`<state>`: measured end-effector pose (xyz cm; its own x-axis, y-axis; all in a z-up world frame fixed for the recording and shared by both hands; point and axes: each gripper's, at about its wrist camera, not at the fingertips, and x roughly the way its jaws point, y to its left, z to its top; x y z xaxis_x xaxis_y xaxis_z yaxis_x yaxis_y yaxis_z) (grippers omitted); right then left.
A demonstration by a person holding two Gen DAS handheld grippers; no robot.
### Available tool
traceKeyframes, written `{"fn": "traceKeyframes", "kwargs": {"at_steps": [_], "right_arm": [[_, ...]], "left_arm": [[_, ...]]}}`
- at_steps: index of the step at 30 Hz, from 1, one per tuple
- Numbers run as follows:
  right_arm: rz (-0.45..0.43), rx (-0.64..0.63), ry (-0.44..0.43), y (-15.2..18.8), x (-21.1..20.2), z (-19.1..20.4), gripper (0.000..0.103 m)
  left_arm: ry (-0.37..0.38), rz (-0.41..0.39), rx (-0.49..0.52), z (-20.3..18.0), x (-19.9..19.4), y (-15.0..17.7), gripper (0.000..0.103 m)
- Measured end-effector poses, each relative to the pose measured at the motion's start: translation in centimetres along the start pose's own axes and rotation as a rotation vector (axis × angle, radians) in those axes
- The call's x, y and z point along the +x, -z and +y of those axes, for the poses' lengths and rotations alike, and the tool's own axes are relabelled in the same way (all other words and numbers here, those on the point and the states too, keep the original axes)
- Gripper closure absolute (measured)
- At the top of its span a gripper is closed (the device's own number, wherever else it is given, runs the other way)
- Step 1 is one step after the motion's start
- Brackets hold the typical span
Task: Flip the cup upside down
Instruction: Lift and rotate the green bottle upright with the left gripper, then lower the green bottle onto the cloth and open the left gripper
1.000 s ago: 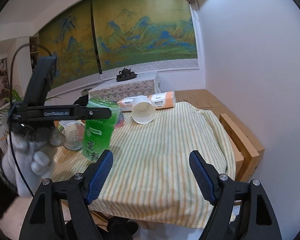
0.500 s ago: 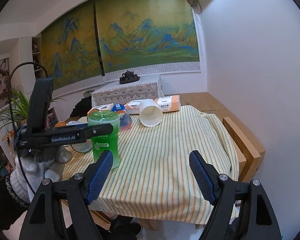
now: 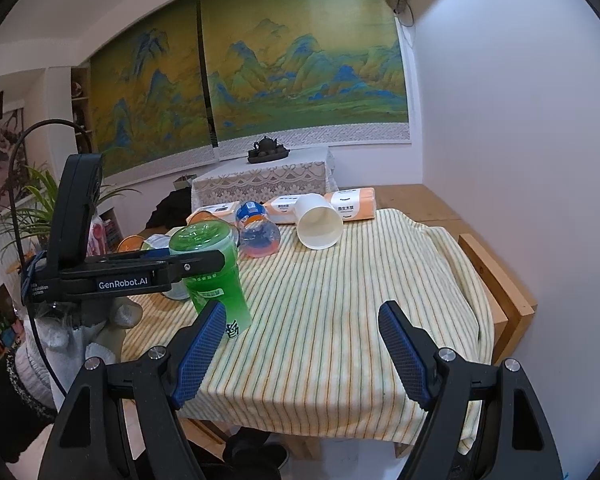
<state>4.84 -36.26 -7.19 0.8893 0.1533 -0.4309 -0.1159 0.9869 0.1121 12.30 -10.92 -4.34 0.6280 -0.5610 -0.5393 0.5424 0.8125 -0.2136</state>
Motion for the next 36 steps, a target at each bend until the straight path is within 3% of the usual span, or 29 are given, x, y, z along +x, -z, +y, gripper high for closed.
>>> {"fn": "traceKeyframes", "kwargs": {"at_steps": [14, 26, 29, 36], "right_arm": [[-0.001, -0.006, -0.004, 0.1, -0.1, 0.6, 0.028], [-0.023, -0.010, -0.004, 0.1, -1.0, 2.3, 0.026], [-0.048, 0.007, 0.016, 0.1, -1.4, 2.6, 0.018], [-0.091, 0.039, 0.050, 0.0, -2.0, 3.4, 0.012]], "left_arm": [[-0.052, -0.024, 0.036, -0.6, -0.8, 0.2, 0.006], [-0.145, -0.124, 0.048, -1.0, -6.0, 1.0, 0.003], [-0.206, -0.149, 0.035, -0.8, -8.1, 1.9, 0.002], [-0.360, -0.176, -0.009, -0.7, -12.6, 4.1, 0.002]]}}
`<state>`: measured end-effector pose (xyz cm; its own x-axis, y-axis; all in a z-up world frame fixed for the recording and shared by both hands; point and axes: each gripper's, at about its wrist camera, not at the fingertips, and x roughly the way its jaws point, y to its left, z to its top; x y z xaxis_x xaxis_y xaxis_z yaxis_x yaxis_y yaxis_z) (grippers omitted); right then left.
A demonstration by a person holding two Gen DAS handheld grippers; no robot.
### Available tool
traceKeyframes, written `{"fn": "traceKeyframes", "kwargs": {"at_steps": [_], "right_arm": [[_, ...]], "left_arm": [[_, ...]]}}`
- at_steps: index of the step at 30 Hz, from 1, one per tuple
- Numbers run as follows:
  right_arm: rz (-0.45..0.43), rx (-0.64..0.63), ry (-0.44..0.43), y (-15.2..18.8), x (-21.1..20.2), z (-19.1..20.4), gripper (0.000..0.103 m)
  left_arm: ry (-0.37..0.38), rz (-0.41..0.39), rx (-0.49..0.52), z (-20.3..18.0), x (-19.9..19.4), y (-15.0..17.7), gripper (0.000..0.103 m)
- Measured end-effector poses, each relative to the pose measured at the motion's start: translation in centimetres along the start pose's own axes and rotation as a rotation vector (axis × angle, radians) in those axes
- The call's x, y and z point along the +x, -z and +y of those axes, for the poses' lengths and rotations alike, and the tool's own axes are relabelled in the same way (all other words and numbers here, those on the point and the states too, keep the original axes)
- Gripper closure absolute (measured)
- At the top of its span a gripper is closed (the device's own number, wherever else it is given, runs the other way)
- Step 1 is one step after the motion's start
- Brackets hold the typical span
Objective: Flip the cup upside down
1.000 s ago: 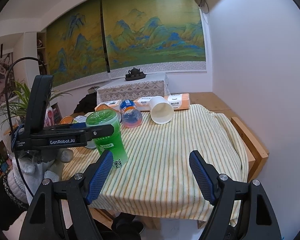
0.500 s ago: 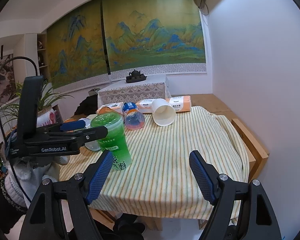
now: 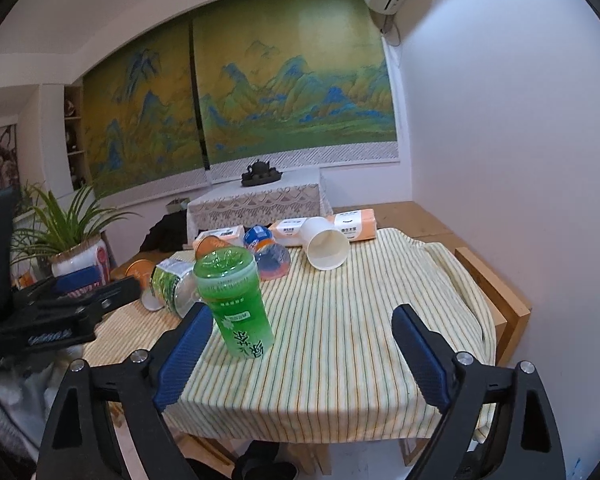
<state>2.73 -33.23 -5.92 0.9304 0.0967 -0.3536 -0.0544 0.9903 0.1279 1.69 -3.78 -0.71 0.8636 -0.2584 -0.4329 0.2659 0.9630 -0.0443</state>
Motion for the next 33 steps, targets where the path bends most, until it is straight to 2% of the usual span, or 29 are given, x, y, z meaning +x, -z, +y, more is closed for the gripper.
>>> {"fn": "traceKeyframes", "kwargs": {"at_steps": [3, 5, 13, 27, 33], "right_arm": [[-0.006, 0.013, 0.012, 0.1, 0.1, 0.3, 0.010], [-0.004, 0.017, 0.017, 0.1, 0.2, 0.6, 0.010], [-0.010, 0.018, 0.038, 0.3, 0.4, 1.5, 0.010], [-0.024, -0.021, 0.076, 0.9, 0.4, 3.4, 0.010], [-0.021, -0.015, 0.075, 1.1, 0.4, 4.0, 0.010]], "left_arm": [[-0.034, -0.004, -0.030, 0.7, -1.7, 0.4, 0.002], [-0.084, -0.015, -0.029, 0.9, -2.8, 0.5, 0.002], [-0.175, -0.066, -0.046, 0.6, -5.4, 0.8, 0.002], [-0.222, -0.089, -0.074, 0.7, -5.7, 1.5, 0.001], [-0.220, -0.088, -0.081, 0.9, -5.7, 1.7, 0.001]]}}
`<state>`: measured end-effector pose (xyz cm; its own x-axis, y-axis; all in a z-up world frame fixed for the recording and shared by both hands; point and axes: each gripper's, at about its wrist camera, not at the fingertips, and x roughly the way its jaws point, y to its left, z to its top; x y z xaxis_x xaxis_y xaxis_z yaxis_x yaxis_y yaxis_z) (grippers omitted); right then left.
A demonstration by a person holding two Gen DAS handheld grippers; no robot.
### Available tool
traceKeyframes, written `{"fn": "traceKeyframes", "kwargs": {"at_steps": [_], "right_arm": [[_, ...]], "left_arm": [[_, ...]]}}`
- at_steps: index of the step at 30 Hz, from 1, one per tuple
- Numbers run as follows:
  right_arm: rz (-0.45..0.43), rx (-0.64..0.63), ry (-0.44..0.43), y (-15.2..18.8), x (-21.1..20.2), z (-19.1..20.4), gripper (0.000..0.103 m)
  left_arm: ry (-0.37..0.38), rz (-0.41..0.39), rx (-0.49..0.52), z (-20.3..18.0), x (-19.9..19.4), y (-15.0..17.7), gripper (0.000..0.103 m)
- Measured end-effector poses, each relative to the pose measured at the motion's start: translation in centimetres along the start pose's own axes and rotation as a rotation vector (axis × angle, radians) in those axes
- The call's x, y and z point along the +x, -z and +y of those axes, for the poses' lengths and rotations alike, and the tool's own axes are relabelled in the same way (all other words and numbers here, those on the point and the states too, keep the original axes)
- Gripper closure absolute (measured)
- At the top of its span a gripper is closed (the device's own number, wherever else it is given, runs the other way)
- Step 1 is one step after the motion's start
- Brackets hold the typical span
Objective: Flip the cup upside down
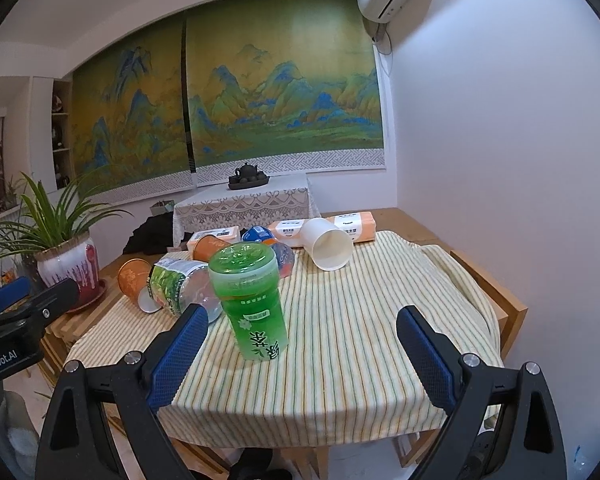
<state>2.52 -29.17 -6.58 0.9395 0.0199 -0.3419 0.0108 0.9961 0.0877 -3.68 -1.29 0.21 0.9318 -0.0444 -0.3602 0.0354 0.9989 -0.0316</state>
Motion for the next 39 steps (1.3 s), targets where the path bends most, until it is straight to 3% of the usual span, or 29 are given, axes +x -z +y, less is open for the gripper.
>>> {"fn": "traceKeyframes", "kwargs": {"at_steps": [39], "right_arm": [[-0.006, 0.000, 0.005, -0.04, 0.14, 0.04, 0.010]], "left_arm": [[-0.005, -0.022, 0.007, -0.32, 0.08, 0.12, 0.001]]}}
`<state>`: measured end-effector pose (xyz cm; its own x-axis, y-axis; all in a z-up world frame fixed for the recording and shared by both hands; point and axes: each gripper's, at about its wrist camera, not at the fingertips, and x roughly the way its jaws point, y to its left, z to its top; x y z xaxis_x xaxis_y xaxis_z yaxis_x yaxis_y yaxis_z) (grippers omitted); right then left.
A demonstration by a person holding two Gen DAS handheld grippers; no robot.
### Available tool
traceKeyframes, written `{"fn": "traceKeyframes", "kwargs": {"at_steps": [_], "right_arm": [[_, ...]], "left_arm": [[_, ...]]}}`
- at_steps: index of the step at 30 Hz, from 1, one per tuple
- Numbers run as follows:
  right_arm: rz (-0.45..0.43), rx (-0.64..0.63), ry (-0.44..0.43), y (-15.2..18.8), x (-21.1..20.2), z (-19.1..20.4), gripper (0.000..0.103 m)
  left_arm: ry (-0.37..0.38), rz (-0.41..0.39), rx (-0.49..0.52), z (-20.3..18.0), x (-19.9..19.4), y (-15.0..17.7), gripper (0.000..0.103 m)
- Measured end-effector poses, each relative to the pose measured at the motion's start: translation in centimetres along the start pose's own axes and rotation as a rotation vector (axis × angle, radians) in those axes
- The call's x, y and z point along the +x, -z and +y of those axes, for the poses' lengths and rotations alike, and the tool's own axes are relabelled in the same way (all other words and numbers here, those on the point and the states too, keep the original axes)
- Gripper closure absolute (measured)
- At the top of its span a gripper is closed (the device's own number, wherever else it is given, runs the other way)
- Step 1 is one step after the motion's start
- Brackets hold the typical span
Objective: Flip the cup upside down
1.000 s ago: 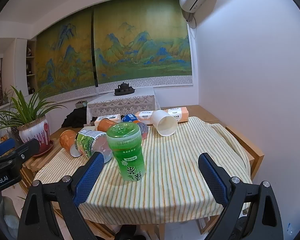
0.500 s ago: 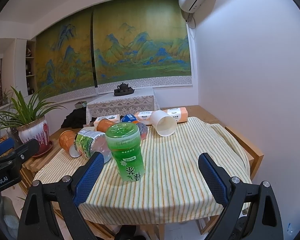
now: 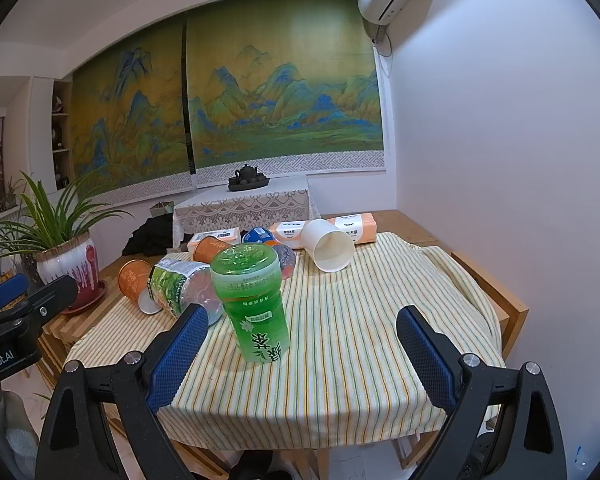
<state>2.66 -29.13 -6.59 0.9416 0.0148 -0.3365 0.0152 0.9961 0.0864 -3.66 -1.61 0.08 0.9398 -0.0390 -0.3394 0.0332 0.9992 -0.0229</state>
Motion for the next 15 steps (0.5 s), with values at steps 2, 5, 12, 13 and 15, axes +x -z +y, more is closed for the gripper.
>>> {"fn": "traceKeyframes", "kwargs": {"at_steps": [2, 5, 12, 13, 15], "right_arm": [[0.000, -0.002, 0.001, 0.02, -0.02, 0.02, 0.010], [-0.001, -0.002, 0.000, 0.01, -0.03, 0.07, 0.010], [0.003, -0.004, 0.001, 0.12, 0.08, 0.13, 0.010], [0.002, -0.005, 0.002, 0.12, 0.09, 0.13, 0.010], [0.002, -0.006, 0.002, 0.14, 0.09, 0.13, 0.010]], "left_arm": [[0.000, 0.000, 0.000, 0.01, 0.02, -0.01, 0.001], [0.000, 0.001, 0.000, 0.01, 0.03, 0.00, 0.001], [0.000, 0.009, -0.003, 0.00, 0.29, 0.04, 0.001], [0.000, 0.010, -0.004, 0.00, 0.32, 0.04, 0.001], [0.000, 0.010, -0.005, 0.00, 0.38, 0.06, 0.001]]}}
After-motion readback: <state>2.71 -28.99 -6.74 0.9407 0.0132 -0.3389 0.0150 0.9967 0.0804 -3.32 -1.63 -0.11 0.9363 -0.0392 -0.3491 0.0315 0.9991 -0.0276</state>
